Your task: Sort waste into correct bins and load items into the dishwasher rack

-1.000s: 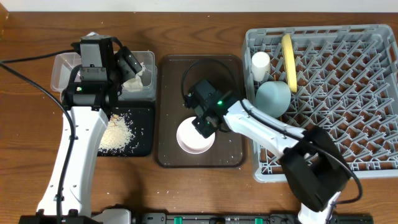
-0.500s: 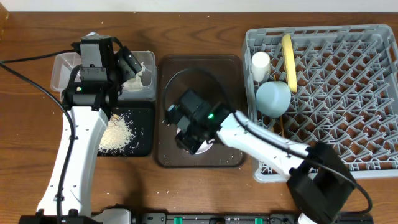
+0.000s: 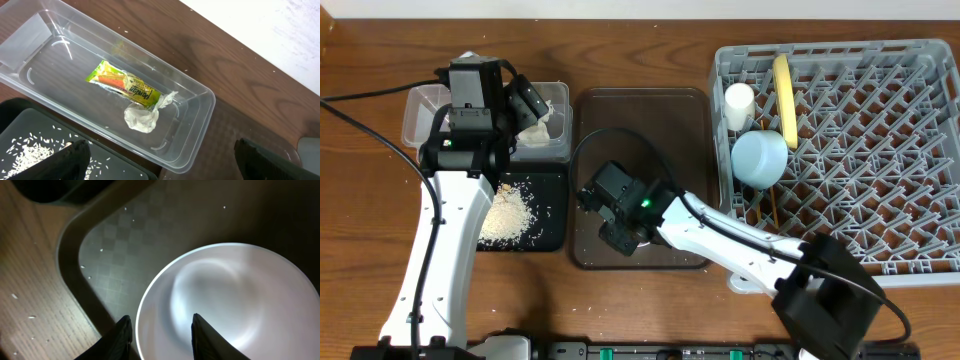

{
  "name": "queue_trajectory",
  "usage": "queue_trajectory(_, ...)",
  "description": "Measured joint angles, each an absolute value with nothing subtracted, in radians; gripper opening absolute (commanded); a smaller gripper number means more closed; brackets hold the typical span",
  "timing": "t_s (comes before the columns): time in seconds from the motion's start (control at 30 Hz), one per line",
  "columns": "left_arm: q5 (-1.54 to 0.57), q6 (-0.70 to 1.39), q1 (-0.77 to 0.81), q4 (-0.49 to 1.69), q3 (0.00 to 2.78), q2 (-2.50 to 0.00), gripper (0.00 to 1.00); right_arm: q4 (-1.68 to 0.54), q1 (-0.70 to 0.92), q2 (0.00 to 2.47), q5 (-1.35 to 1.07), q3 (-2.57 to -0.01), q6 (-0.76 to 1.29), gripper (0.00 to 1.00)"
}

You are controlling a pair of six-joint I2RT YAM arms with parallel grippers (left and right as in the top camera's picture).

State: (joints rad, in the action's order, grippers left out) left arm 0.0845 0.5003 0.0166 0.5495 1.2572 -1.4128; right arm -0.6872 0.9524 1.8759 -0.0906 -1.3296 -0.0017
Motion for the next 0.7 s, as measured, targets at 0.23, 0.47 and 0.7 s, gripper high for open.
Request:
queue_trajectory(0.23, 0.084, 0.5, 0.017, 0.55, 1.257, -1.413, 0.95, -0.686, 0.972, 1.892, -0.093, -1.327, -0.002, 0.36)
queue_trajectory(0.47, 0.084, 0.5, 0.017, 0.55, 1.257, -1.413, 0.95, -0.693, 0.99, 1.892, -0.093, -1.326, -0.005, 0.31)
queue_trajectory(0.7, 0.084, 0.5, 0.017, 0.55, 1.257, -1.413, 0.95, -0.691, 0.99, 1.892, -0.067, -1.311, -0.009, 0.15)
